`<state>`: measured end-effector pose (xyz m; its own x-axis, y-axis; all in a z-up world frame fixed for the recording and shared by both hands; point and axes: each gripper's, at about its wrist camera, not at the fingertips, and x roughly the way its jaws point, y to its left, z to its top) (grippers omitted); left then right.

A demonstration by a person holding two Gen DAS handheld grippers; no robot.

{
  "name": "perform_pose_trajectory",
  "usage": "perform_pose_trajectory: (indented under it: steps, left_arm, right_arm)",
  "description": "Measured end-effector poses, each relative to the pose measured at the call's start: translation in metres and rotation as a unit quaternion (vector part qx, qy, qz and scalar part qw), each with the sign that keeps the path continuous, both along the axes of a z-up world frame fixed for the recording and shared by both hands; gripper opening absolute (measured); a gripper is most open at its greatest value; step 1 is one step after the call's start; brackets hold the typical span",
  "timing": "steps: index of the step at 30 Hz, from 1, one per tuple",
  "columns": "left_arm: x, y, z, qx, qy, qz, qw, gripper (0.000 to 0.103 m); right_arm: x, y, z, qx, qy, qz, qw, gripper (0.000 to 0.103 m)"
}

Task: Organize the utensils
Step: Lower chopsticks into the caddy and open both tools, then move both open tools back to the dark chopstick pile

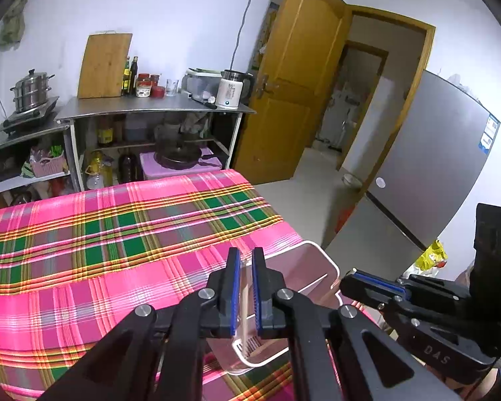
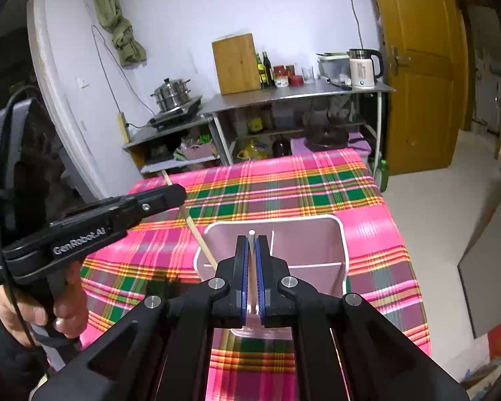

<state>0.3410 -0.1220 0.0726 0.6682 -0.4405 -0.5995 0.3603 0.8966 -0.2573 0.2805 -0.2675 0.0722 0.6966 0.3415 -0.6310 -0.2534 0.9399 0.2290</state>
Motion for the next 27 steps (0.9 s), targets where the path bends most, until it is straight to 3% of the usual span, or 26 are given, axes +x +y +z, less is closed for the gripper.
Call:
perform_pose_trajectory:
  steps: [4, 9, 16, 27]
  left_arm:
    - [-0.005, 0.004, 0.005, 0.003, -0.004, 0.002, 1.0000, 0.008]
    - [-0.019, 0.014, 0.021, 0.005, -0.023, 0.008, 0.9997, 0.012]
    - [-0.052, 0.044, 0.040, -0.007, -0.046, 0.027, 0.9985, 0.012]
    - [-0.125, 0.097, 0.019, 0.012, -0.055, 0.080, 0.9952, 0.012]
  right_arm:
    - [-0.001, -0.002, 0.003, -0.004, -0.001, -0.007, 1.000, 0.005]
    - [-0.013, -0.004, 0.018, -0.009, -0.023, -0.017, 1.000, 0.014]
    - [-0.040, -0.001, 0.031, 0.002, -0.049, -0.014, 0.999, 0.014]
    - [-0.091, 0.026, 0.014, 0.011, -0.051, 0.004, 0.999, 0.014]
